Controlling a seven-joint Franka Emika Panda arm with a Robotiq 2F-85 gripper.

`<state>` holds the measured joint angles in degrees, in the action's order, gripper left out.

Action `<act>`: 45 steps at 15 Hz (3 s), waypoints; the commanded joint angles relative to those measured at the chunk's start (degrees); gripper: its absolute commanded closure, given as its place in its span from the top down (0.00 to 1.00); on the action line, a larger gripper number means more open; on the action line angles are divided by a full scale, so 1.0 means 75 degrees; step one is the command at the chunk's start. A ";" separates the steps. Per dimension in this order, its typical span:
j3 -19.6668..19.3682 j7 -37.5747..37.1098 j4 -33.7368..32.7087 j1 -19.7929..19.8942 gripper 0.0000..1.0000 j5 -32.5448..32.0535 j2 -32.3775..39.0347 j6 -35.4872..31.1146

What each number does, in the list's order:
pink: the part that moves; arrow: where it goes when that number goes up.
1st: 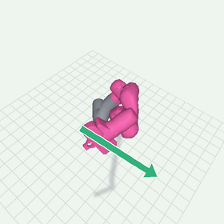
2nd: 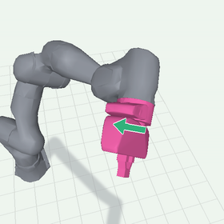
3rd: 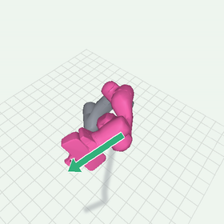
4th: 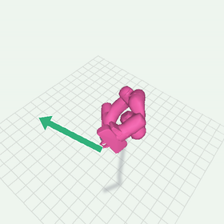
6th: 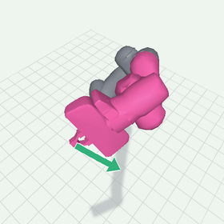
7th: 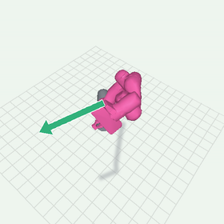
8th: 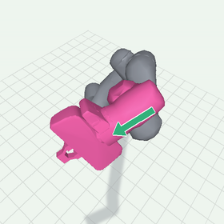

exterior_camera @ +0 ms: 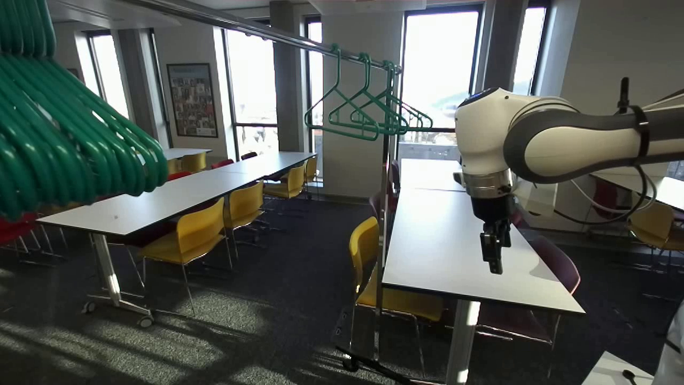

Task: Put the coat hanger on the table

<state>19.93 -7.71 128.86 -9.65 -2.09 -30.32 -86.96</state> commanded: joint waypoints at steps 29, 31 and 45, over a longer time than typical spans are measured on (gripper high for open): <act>0.1222 -0.6213 -0.3299 -0.0074 1.00 -0.5074 0.1164 -0.2834; 0.1222 -0.6229 -0.3321 -0.0072 1.00 -0.5074 0.1164 -0.2834; 0.0841 -0.7592 -0.4298 0.0035 1.00 -0.6532 0.2161 -0.4073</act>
<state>27.55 -61.14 100.00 -8.20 -51.54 -17.27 -115.07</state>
